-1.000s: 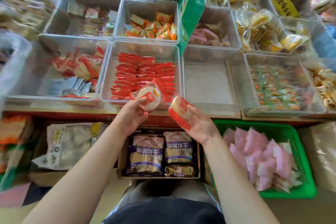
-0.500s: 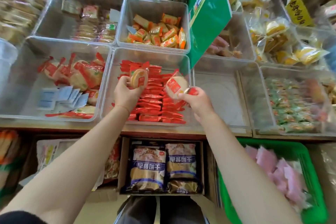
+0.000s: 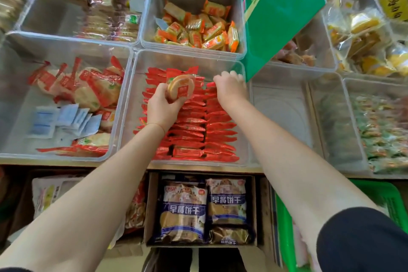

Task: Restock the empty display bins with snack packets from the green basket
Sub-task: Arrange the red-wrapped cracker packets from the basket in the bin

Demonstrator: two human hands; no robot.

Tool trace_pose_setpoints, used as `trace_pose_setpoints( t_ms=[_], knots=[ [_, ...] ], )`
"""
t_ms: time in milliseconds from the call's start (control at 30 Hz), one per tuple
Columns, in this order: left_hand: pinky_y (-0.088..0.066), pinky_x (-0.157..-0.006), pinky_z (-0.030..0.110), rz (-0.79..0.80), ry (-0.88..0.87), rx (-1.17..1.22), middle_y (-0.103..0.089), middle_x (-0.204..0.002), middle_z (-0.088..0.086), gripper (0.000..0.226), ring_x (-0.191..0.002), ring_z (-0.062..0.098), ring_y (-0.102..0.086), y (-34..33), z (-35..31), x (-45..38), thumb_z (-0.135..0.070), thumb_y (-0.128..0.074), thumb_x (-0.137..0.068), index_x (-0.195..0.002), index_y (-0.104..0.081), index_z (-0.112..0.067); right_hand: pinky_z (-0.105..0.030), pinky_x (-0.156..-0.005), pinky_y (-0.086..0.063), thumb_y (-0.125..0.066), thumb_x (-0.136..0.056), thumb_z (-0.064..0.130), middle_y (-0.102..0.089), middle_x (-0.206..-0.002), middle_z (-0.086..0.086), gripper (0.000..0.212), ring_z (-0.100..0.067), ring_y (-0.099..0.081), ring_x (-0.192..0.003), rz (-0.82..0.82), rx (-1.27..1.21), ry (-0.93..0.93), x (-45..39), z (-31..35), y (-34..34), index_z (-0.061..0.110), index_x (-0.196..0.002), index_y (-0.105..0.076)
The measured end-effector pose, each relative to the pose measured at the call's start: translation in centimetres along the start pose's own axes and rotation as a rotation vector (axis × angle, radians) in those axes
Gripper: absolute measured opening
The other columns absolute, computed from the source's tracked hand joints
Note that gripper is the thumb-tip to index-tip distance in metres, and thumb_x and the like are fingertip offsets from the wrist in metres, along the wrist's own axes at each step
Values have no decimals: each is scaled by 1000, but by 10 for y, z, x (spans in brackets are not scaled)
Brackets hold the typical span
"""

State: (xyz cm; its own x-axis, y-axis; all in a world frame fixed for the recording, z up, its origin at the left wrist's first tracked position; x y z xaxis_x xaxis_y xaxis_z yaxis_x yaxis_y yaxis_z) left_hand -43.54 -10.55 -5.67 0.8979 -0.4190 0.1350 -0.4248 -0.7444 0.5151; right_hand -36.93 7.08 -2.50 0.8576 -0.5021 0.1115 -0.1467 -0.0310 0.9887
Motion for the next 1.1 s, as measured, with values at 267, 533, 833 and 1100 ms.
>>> trace_pose_setpoints(
  t_ms=[267,533,833,1100],
  knots=[
    [-50,-73,15,195,77,214,-68,-94,-6,28,-77,-1,-63,11,-10,-7,-15,-75,-82,-107,-62,-18,-44,-113,-31,-44,-93,9,-56,-134,-12,45,-33,-48,-127,166,-234,-21,-20,6,4,13,-137,-50],
    [-53,-81,32,404,60,211,-72,-100,7,28,-85,14,-65,3,-21,-5,-11,-74,-83,-109,-65,-19,-21,-78,-48,-74,-83,48,-69,-96,9,37,-4,-62,-88,296,-773,170,-10,-2,46,21,-107,-73],
    [-51,-79,32,270,-48,-42,-69,-89,-3,19,-86,18,-65,-11,-15,-7,-22,-75,-83,-98,-64,-21,-23,-58,-51,-70,-91,24,-64,-61,17,12,0,-57,-55,326,-914,40,-3,-21,46,19,-83,-78],
    [-27,-117,47,165,-385,-596,-43,-149,13,55,-139,33,-34,-30,0,2,-35,-57,-90,-141,-47,-16,-32,-93,-52,-59,-95,12,-73,-111,-7,24,-22,-66,-104,-339,-690,-88,-16,-29,20,12,-112,-75]
  ],
)
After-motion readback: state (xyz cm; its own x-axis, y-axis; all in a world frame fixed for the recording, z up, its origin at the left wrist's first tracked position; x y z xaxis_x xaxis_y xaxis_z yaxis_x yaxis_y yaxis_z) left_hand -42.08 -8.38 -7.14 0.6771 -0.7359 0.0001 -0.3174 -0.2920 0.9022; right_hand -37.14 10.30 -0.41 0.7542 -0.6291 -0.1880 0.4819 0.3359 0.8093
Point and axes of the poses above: each hand's wrist, its own x-axis away from the middle knuckle, its own y-axis out of the back of the hand, z = x × y, the point moved 1 cm from there along -x, towards the middle knuckle
